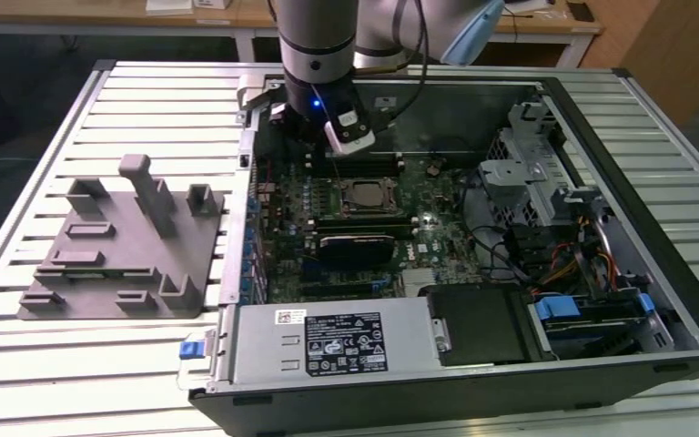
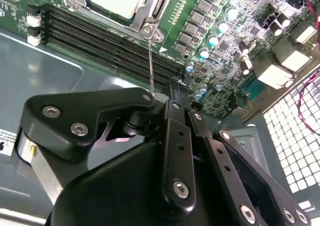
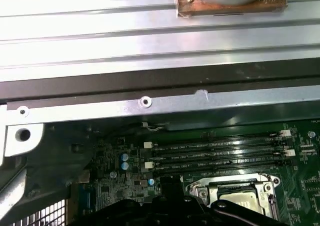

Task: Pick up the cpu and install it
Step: 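Install the first cpu locking lever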

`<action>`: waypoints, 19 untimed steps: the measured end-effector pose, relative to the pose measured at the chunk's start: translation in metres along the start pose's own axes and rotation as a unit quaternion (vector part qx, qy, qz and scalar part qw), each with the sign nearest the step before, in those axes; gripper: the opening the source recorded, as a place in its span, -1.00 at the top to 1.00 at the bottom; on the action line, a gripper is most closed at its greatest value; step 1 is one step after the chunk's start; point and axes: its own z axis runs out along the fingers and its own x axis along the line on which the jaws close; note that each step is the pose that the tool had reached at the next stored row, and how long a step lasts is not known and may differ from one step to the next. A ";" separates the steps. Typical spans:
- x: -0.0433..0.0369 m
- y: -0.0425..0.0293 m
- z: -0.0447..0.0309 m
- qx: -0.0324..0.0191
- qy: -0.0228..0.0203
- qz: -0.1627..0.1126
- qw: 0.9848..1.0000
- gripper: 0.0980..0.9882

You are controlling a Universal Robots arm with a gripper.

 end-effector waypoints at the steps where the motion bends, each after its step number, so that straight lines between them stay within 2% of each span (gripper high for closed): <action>1: 0.0000 0.0000 0.0000 0.000 0.000 0.000 1.000 0.98; 4: -0.0006 0.0000 0.0000 0.000 0.000 0.000 1.000 0.98; 8: -0.0062 0.0005 0.0001 0.000 0.000 0.000 1.000 0.98; 19: -0.0306 0.0027 0.0007 0.000 0.000 0.000 1.000 0.98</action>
